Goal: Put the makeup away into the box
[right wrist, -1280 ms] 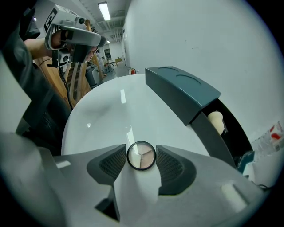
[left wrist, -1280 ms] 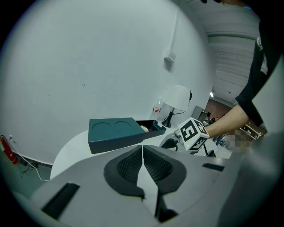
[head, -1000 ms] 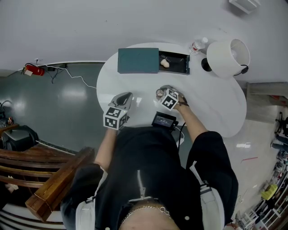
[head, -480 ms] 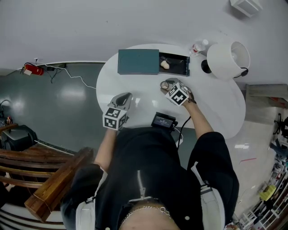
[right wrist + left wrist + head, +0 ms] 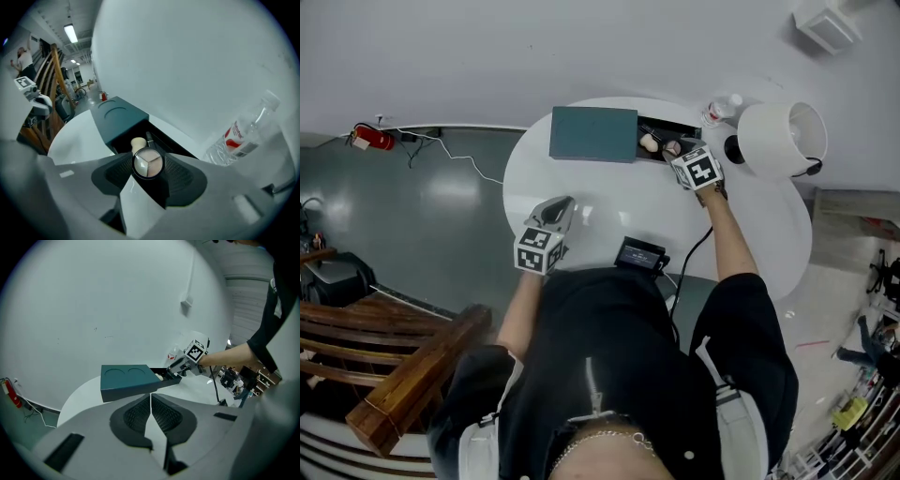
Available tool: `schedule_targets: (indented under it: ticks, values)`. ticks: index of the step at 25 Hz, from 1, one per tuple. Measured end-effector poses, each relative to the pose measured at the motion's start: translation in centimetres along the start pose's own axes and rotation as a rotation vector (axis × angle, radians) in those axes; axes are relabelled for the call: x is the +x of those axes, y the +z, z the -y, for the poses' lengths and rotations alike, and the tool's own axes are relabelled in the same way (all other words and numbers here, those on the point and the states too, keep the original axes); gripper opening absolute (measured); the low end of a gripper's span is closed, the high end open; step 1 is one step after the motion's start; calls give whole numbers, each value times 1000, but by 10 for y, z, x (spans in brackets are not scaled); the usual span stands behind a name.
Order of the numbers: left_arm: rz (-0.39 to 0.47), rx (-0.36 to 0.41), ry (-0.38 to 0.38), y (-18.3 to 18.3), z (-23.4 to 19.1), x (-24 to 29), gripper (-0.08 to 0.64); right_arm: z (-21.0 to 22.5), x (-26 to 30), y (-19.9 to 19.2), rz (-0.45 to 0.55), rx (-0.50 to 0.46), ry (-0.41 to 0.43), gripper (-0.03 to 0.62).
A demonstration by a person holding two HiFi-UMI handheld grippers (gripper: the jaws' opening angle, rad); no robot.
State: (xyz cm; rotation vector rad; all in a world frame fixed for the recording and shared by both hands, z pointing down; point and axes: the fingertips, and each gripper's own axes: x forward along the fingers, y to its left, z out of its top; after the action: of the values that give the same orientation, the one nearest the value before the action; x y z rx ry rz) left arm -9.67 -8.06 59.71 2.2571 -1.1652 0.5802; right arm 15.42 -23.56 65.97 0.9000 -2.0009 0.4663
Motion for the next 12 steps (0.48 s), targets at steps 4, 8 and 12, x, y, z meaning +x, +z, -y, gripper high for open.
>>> schedule_targets:
  ticks: [4,8,12]
  values:
    - [-5,-17,24,-1,-7,-2,14,31,24,-15,-119,95,-47,210]
    - [-6,-33,53,-3,-17,-4,14,37,46,-21,-204,115,-31,210]
    - [-11,-52,68,-3,-22,-4,14,35,63,-27,-269,121,4,210]
